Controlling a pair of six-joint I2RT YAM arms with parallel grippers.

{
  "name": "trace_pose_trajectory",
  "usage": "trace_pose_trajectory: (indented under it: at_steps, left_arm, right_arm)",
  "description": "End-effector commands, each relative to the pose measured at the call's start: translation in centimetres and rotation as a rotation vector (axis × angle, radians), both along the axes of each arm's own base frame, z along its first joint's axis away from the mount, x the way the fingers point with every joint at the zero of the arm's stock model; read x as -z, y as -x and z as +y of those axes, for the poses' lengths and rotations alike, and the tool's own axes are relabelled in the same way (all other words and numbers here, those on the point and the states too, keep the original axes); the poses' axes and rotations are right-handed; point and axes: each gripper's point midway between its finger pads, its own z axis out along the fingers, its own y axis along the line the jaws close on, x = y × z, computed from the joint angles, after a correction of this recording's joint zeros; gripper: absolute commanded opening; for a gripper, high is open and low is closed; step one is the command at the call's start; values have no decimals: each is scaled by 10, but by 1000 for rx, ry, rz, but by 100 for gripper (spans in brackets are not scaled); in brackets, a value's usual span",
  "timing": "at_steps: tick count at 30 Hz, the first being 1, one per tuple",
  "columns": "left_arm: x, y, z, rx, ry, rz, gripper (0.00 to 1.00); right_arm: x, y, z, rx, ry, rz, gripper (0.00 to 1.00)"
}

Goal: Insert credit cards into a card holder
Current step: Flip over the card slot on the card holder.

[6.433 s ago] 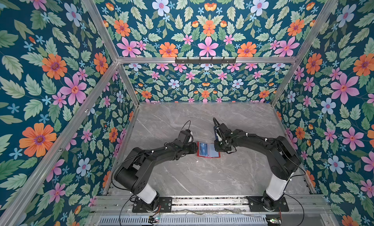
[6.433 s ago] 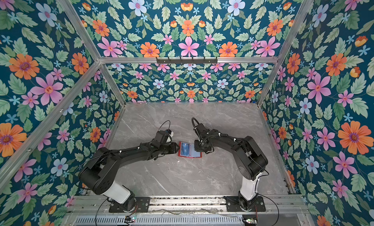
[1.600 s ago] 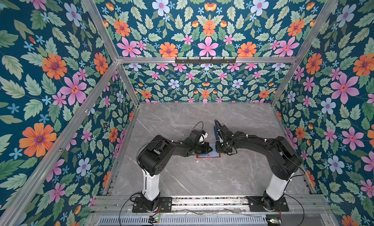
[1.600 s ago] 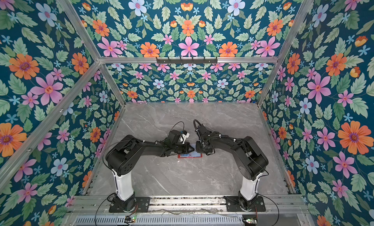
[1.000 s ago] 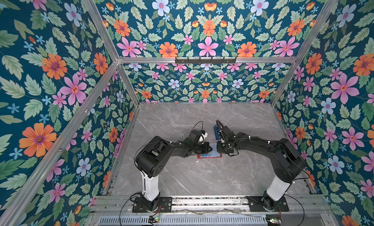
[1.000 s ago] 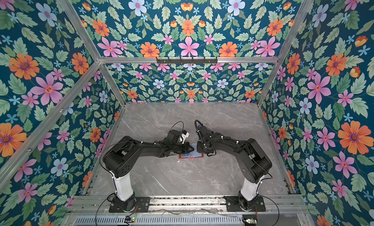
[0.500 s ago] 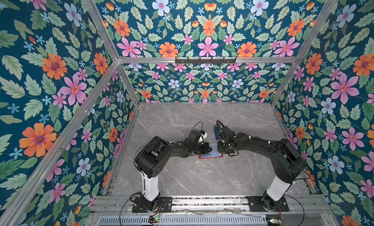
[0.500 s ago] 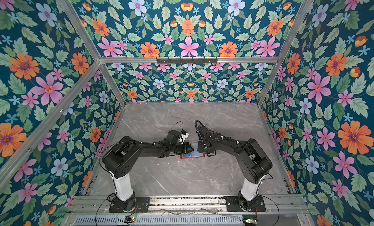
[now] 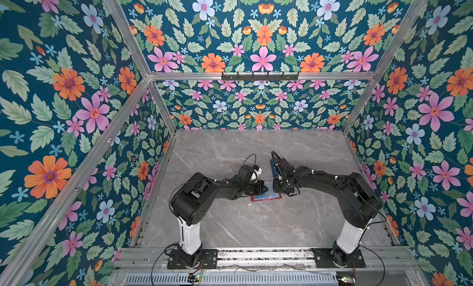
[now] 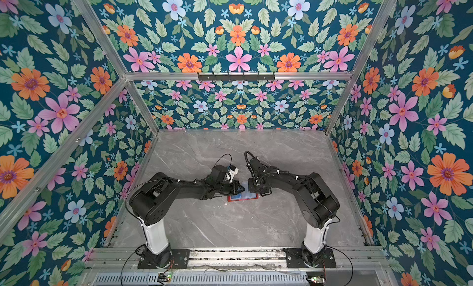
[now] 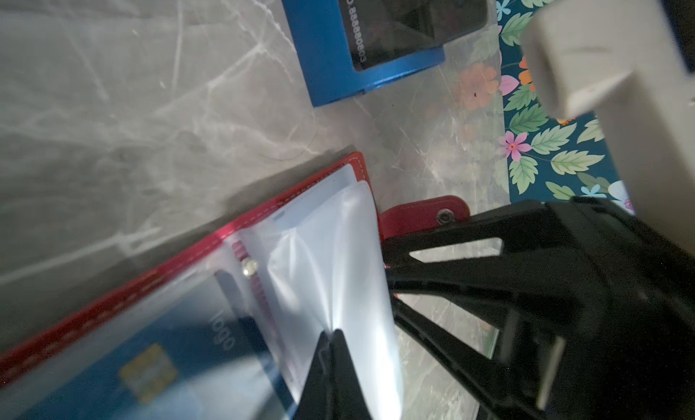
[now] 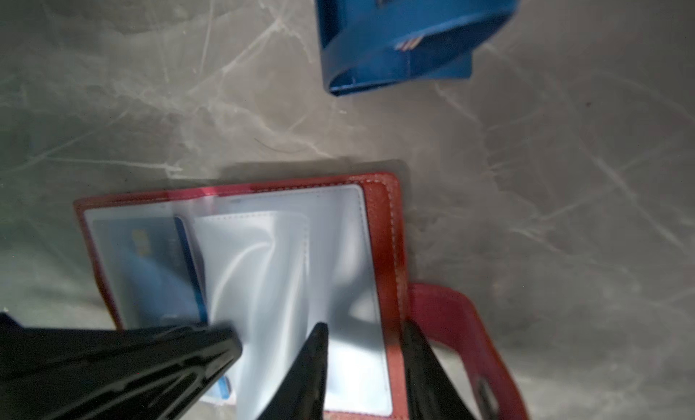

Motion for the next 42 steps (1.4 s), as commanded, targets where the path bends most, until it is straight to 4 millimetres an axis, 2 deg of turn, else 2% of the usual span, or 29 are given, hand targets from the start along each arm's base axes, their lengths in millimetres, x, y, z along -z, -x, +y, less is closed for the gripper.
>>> trace_pose_trajectory:
  at_steps: [1, 3, 6, 10, 20, 28, 32, 36, 42]
  left_arm:
    - [-6, -2, -1, 6, 14, -23, 2]
    - [-8, -3, 1, -4, 6, -36, 15]
    - [-13, -6, 7, -25, -17, -70, 28]
    - [-17, -9, 20, -65, -74, -121, 38]
    - [-20, -13, 48, -149, -164, -189, 40]
    - [-18, -12, 61, -184, -209, -212, 41]
    - [-8, -10, 64, -182, -233, -199, 39]
    - [3, -4, 60, -157, -219, -163, 33]
    - [21, 0, 68, -179, -260, -122, 27]
  right_arm:
    - [6, 9, -2, -29, 16, 40, 42]
    - [4, 9, -2, -36, 19, 41, 45]
    - [0, 8, -1, -43, 15, 33, 50]
    - [-4, 7, 4, -72, 9, 30, 55]
    - [-13, 3, 14, -127, 58, 22, 61]
    - [-17, 2, 18, -163, 110, 13, 78]
    - [-14, 3, 17, -169, 128, 24, 79]
    - [-13, 5, 20, -183, 126, 30, 79]
    - [-13, 7, 19, -204, 145, 32, 83]
